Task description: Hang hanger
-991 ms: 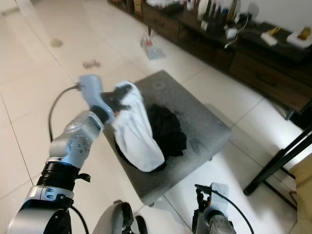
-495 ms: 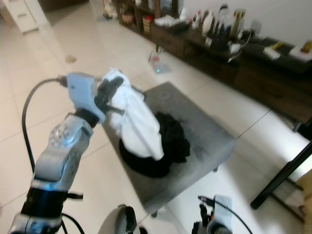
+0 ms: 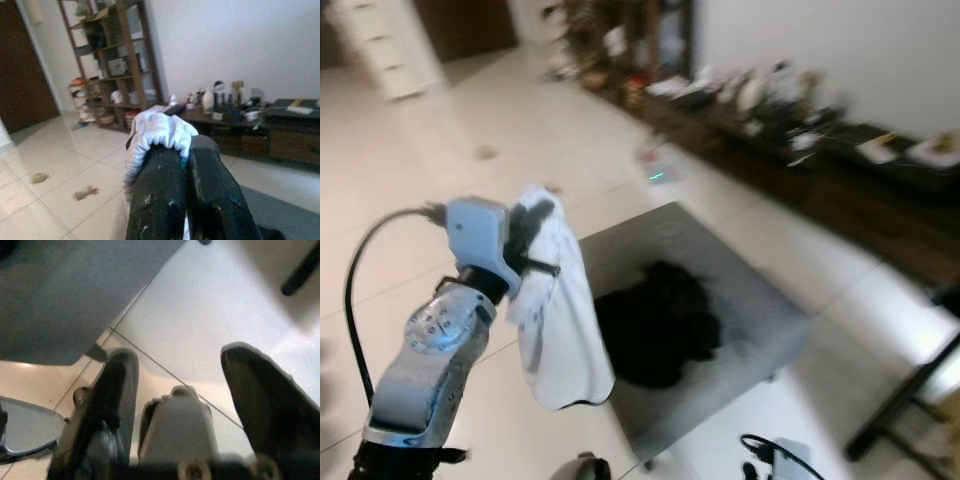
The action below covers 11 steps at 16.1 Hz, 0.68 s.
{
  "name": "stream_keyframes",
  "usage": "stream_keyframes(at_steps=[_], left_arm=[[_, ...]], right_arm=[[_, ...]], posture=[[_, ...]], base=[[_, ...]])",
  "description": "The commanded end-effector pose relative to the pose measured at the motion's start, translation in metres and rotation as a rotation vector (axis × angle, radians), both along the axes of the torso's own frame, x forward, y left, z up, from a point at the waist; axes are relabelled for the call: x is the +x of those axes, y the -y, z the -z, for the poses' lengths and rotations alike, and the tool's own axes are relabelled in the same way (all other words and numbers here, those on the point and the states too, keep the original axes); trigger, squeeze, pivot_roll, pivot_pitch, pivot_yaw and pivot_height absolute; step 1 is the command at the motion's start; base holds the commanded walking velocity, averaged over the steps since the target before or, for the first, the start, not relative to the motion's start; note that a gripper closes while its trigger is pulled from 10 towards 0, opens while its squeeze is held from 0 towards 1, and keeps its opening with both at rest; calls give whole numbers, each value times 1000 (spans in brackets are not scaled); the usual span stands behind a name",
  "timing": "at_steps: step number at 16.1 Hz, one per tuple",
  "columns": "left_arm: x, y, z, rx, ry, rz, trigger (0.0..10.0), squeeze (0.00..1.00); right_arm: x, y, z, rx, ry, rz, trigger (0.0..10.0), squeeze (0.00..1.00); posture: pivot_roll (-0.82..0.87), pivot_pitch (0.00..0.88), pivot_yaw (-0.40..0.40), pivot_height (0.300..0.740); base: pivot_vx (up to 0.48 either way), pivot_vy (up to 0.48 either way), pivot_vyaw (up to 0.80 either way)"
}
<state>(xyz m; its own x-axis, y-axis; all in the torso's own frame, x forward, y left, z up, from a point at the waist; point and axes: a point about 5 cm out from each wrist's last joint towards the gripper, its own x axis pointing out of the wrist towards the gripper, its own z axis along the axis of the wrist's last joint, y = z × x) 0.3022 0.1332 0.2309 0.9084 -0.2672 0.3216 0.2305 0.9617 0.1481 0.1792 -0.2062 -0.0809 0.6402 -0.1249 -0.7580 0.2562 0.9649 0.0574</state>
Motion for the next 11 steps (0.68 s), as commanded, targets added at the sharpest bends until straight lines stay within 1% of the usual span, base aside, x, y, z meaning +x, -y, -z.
stream_keyframes(at_steps=[1, 3, 5, 8, 9, 11], left_arm=[[-3, 5, -6, 4, 19, 8, 10000, 0], [-6, 13, 5, 24, -19, 37, 10000, 0], [-6, 16, 10, 23, -51, 44, 10000, 0], [-5, 13, 21, 40, -102, 36, 10000, 0], [-4, 8, 32, 38, -154, 12, 10000, 0], [-4, 4, 43, 42, -198, 2, 10000, 0]], right_arm=[[-2, -5, 2, 24, -14, 9, 10000, 0], [-7, -4, 5, 26, -36, 11, 10000, 0], [-10, -3, 6, 26, -47, 17, 10000, 0], [-10, -3, 6, 28, -52, 12, 10000, 0], [-7, -6, 5, 36, -47, -3, 10000, 0], [-7, -8, 6, 37, -54, -20, 10000, 0]], posture=[[-37, 29, 66, 740], [-40, 33, 66, 740], [-39, 34, 63, 740], [-34, 34, 60, 740], [-34, 36, 58, 740], [-34, 36, 57, 740]], base=[[0, 0, 0], [0, 0, 0], [0, 0, 0], [0, 0, 0], [0, 0, 0], [0, 0, 0]])
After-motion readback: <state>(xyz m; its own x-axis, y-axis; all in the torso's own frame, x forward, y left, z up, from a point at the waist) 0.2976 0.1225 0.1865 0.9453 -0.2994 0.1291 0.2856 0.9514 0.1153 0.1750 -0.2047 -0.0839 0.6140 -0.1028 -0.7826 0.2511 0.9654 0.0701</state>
